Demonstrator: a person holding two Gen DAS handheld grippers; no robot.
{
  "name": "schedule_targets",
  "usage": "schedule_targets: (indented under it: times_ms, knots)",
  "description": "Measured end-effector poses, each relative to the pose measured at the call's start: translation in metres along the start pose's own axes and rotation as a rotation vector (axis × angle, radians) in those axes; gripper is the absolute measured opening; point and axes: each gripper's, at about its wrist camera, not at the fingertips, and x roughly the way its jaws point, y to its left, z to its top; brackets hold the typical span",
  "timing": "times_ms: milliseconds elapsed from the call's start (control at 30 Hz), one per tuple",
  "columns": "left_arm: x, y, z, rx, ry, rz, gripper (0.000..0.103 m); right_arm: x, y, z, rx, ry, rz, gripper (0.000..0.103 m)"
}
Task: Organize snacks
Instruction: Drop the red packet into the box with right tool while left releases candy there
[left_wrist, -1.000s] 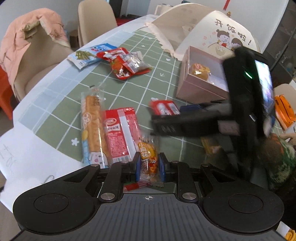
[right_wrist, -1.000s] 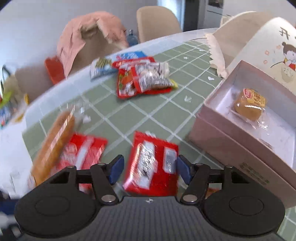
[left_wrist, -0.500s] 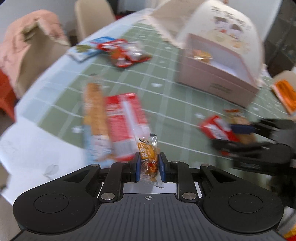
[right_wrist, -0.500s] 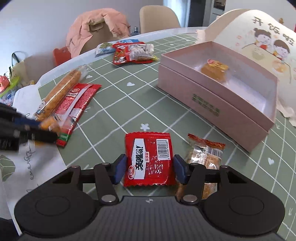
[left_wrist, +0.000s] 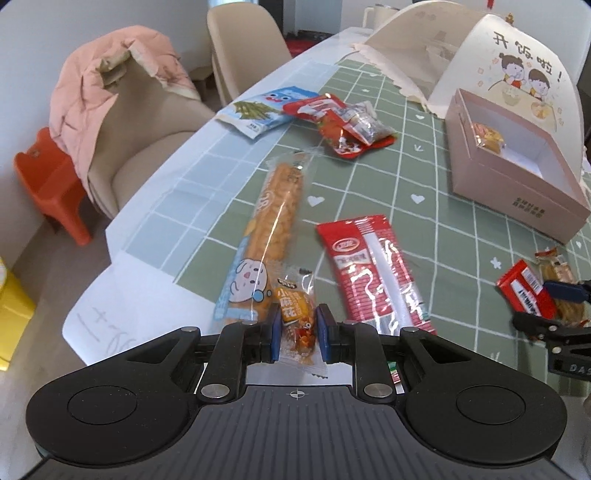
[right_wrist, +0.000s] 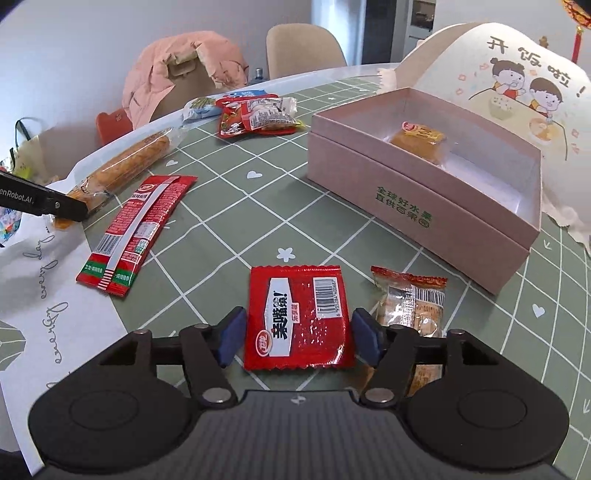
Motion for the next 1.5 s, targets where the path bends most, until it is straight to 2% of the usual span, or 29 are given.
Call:
schedule_targets:
  times_ms: [133, 267, 333, 400, 467, 633, 733, 867, 1033, 1100, 1167, 1267, 1333, 1400, 1500]
  knots:
    - [0.010, 0.013, 0.001, 0.001, 0.011, 0.019, 0.024, -0.001, 0.000, -0.004, 0.004, -0.008, -0.005, 0.070]
    - [0.013, 0.023, 0.006, -0.072, 0.010, -0.044, 0.024, -0.001, 0.000, -0.005, 0.011, -0.015, -0.010, 0.072]
    - [0.006, 0.015, 0.006, -0.067, -0.005, -0.074, 0.024, -0.002, 0.002, -0.005, 0.016, -0.012, -0.016, 0.071]
    - [-0.003, 0.002, 0.003, -0.059, -0.012, -0.134, 0.024, -0.005, 0.006, -0.006, 0.010, -0.012, -0.014, 0.057]
    - [-0.013, -0.015, -0.003, -0.040, -0.011, -0.194, 0.024, -0.008, 0.011, -0.007, -0.007, -0.003, -0.003, 0.052]
    - [-0.033, -0.054, -0.022, -0.005, 0.012, -0.324, 0.024, -0.020, 0.015, -0.010, -0.009, 0.001, 0.019, 0.046]
    - [-0.043, -0.073, -0.021, 0.030, 0.014, -0.382, 0.024, -0.033, 0.013, -0.009, 0.001, -0.018, 0.009, 0.046]
    - [-0.052, -0.095, 0.017, 0.068, -0.070, -0.443, 0.024, -0.052, 0.006, -0.002, 0.018, -0.049, -0.006, 0.046]
    - [-0.052, -0.133, 0.100, 0.091, -0.253, -0.515, 0.026, -0.068, -0.002, 0.004, 0.053, -0.082, -0.043, 0.046]
    - [-0.028, -0.146, 0.132, 0.085, -0.231, -0.561, 0.031, -0.070, -0.003, 0.005, 0.064, -0.087, -0.069, 0.045]
    - [-0.007, -0.152, 0.149, 0.033, -0.213, -0.524, 0.031, -0.074, -0.005, 0.006, 0.078, -0.092, -0.088, 0.045]
    - [-0.002, -0.143, 0.147, -0.020, -0.234, -0.556, 0.031, -0.082, -0.015, 0.006, 0.108, -0.102, -0.113, 0.045]
    - [-0.003, -0.133, 0.136, -0.019, -0.234, -0.554, 0.031, -0.086, -0.023, 0.006, 0.124, -0.109, -0.120, 0.045]
    - [-0.001, -0.123, 0.119, -0.016, -0.216, -0.515, 0.031, -0.092, -0.030, 0.011, 0.126, -0.140, -0.134, 0.045]
    - [0.010, -0.109, 0.088, -0.045, -0.151, -0.469, 0.031, -0.094, -0.042, 0.039, 0.107, -0.216, -0.181, 0.046]
